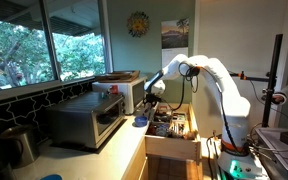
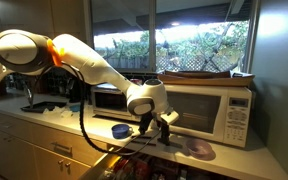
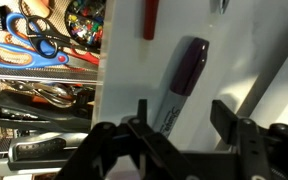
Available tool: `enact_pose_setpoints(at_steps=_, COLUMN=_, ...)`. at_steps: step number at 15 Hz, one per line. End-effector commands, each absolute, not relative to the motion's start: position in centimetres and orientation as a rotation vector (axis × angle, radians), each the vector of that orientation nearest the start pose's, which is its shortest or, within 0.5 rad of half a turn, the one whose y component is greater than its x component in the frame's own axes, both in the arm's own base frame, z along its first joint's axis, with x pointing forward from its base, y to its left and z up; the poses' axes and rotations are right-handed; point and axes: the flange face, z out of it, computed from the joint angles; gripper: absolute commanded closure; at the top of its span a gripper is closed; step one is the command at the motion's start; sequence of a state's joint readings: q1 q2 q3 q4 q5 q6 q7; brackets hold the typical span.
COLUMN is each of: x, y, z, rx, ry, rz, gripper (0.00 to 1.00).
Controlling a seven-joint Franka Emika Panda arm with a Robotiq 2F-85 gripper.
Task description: Put the marker on top of the oven
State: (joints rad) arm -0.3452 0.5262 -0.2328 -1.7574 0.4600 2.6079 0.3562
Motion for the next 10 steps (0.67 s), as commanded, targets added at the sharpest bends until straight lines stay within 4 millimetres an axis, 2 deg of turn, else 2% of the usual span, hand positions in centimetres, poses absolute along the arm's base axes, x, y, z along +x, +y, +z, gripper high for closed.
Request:
enact_pose_setpoints(at_steps=1, x=59.62, y=-37.89, z=29.87, rx=-2.389, ry=1.762, rz=-0.477, gripper=0.33)
enact_pose_setpoints(at_steps=3, x=60.00, y=-37.98, z=29.61, rx=-2.400, ry=1.775, rz=-0.447, gripper=0.40)
enact_pose_setpoints(at_steps=4, x=59.97, y=-38.06, z=29.53, rx=-2.417, ry=1.787, rz=-0.416, gripper=0.41)
enact_pose_setpoints(at_steps=5, x=59.94, y=-38.16, z=29.71, rx=-2.432, ry=1.798, rz=-0.390, gripper=0.47)
enact_pose_setpoints(at_steps=6, x=59.95, y=-38.23, z=29.85, rx=-2.442, ry=1.806, rz=-0.369, gripper=0.60)
enact_pose_setpoints(at_steps=10, x=60.08, y=-38.59, z=29.95, rx=-2.470, ry=1.834, rz=-0.306, gripper=0.92)
